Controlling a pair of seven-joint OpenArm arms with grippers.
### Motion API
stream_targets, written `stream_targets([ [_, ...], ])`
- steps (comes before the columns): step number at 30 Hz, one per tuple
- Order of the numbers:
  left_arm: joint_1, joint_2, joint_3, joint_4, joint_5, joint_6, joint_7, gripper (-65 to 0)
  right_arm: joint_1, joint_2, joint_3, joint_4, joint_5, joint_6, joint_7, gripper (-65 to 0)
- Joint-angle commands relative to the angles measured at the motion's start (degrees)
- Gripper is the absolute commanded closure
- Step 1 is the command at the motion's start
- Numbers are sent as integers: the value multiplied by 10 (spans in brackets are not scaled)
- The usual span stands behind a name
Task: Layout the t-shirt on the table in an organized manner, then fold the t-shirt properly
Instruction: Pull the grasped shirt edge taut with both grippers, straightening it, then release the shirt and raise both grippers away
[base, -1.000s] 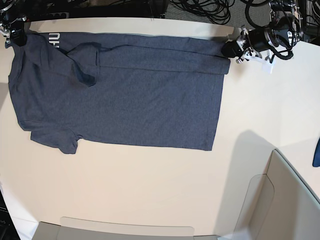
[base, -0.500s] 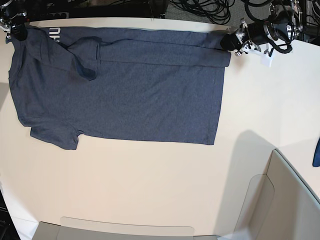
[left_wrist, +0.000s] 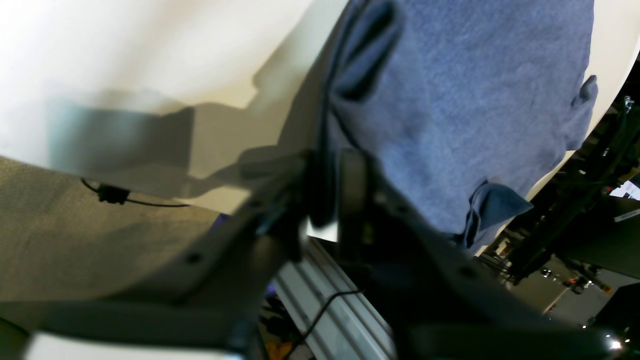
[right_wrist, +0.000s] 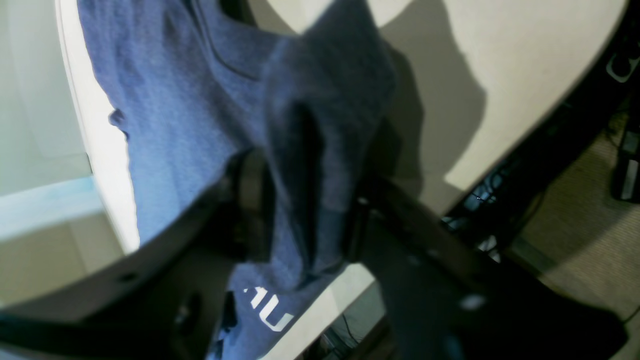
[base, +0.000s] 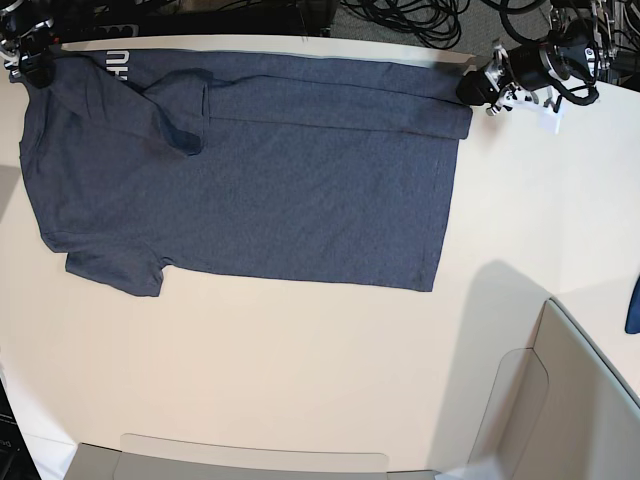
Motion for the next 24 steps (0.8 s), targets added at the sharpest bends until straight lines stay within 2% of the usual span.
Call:
stream_targets([
  [1, 2, -7, -5, 9, -12, 3, 5, -152, -6, 10, 4, 9, 3, 2, -3, -253],
  [4, 2, -7, -5, 9, -12, 3, 5, -196, -12, 10, 5, 9, 4, 2, -3, -291],
  [8, 2, -7, -10, 9, -12, 3, 5, -216, -17, 12, 7, 9, 5, 2, -3, -321],
  [14, 2, -7, -57, 9, -12, 3, 9, -236, -25, 13, 8, 10, 22, 2, -2, -341],
  [21, 0, -8, -67, 9, -12, 2, 31, -240, -37, 13, 8, 11, 25, 2, -2, -419],
  [24, 0, -8, -67, 9, -12, 1, 31, -240, -50, 13, 14, 34, 25, 2, -2, -430],
])
